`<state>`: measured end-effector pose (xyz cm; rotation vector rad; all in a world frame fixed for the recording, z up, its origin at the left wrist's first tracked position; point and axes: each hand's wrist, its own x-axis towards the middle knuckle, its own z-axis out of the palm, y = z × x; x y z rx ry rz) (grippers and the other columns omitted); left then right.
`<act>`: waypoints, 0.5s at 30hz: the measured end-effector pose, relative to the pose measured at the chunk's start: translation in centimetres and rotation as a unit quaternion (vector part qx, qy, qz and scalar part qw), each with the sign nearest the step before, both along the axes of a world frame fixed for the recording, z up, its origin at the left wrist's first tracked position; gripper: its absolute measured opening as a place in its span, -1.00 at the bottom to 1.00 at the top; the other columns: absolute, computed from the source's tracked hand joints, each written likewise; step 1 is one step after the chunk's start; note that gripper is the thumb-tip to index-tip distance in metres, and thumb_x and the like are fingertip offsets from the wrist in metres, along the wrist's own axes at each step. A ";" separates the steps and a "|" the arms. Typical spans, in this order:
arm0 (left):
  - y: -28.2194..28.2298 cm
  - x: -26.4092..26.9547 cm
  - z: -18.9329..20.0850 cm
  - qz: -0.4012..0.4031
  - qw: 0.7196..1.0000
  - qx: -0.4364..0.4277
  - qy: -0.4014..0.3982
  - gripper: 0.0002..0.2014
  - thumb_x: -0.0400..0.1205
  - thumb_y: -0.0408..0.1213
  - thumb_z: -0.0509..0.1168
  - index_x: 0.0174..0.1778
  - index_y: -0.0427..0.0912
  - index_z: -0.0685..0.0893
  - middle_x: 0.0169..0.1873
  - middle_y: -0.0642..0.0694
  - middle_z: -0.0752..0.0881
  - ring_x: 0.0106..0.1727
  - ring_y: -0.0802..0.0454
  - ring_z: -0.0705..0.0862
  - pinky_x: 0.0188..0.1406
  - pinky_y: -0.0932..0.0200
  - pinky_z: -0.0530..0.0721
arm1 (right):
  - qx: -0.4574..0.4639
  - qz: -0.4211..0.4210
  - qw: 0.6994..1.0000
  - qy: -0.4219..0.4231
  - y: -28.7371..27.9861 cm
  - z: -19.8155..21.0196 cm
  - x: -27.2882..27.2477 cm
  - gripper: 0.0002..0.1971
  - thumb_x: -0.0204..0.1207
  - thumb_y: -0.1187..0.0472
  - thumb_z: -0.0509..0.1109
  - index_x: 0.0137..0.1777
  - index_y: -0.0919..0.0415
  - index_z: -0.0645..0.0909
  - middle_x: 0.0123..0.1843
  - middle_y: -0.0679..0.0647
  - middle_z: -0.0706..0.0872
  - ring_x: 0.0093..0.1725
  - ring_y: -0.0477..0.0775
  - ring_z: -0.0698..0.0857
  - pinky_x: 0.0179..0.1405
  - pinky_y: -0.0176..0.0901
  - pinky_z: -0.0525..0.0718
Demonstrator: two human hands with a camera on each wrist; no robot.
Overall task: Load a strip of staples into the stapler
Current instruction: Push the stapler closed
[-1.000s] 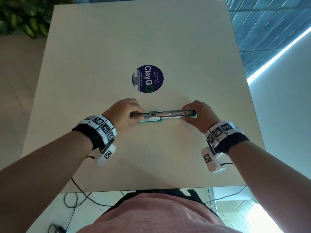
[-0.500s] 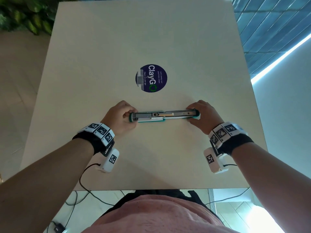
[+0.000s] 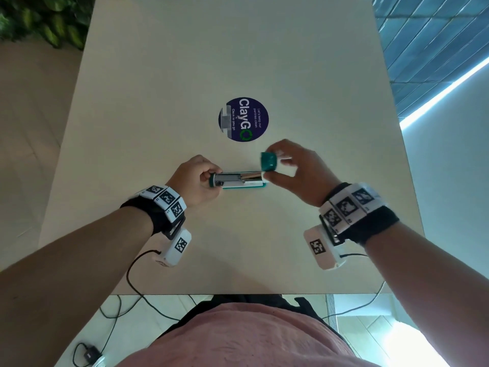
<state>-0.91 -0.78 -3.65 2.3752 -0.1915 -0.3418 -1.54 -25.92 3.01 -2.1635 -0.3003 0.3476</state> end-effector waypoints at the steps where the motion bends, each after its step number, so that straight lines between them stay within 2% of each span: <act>1: 0.0 0.0 0.0 -0.004 1.000 0.001 0.000 -0.65 0.30 -0.38 0.50 0.01 -0.18 0.71 -0.12 -0.08 0.62 -0.21 0.22 0.58 -0.18 0.69 0.45 | -0.008 0.017 1.000 -0.009 1.2 -0.2 0.0 -0.68 0.46 0.16 0.45 0.20 0.09 0.54 0.17 -0.02 0.68 0.13 -0.08 0.65 0.26 -0.16 0.59; 3: 0.1 0.1 0.0 -0.010 1.000 0.004 -0.001 -0.65 0.30 -0.38 0.51 0.01 -0.22 0.71 -0.14 -0.07 0.60 -0.23 0.22 0.57 -0.19 0.68 0.46 | -0.058 0.071 0.995 -0.033 3.3 -1.1 0.0 -0.64 0.52 0.13 0.36 0.31 0.09 0.48 0.23 0.03 0.62 0.15 -0.03 0.59 0.24 -0.16 0.55; 6: 0.2 0.2 0.1 -0.013 1.000 0.016 -0.004 -0.66 0.29 -0.37 0.50 0.00 -0.23 0.72 -0.15 -0.04 0.60 -0.27 0.22 0.56 -0.23 0.71 0.43 | -0.176 0.140 0.973 -0.053 5.4 -2.7 0.7 -0.63 0.57 0.14 0.26 0.38 0.07 0.41 0.26 0.07 0.57 0.21 0.09 0.52 0.21 -0.05 0.53; 10: 0.2 0.2 0.2 -0.007 1.000 0.019 -0.012 -0.66 0.29 -0.35 0.50 -0.01 -0.18 0.71 -0.17 0.01 0.60 -0.29 0.28 0.57 -0.26 0.74 0.40 | -0.280 0.146 0.945 -0.079 6.4 -4.8 0.7 -0.68 0.59 0.17 0.17 0.31 0.20 0.43 0.24 0.16 0.58 0.18 0.20 0.53 0.14 0.04 0.55; 15: 0.4 0.3 0.1 -0.004 1.000 0.005 -0.013 -0.68 0.28 -0.33 0.51 -0.05 -0.14 0.70 -0.17 0.00 0.63 -0.27 0.30 0.60 -0.28 0.71 0.43 | -0.316 0.152 0.927 -0.135 6.8 -5.8 0.1 -0.74 0.58 0.23 0.15 0.22 0.28 0.43 0.16 0.21 0.58 0.04 0.22 0.53 -0.04 0.00 0.51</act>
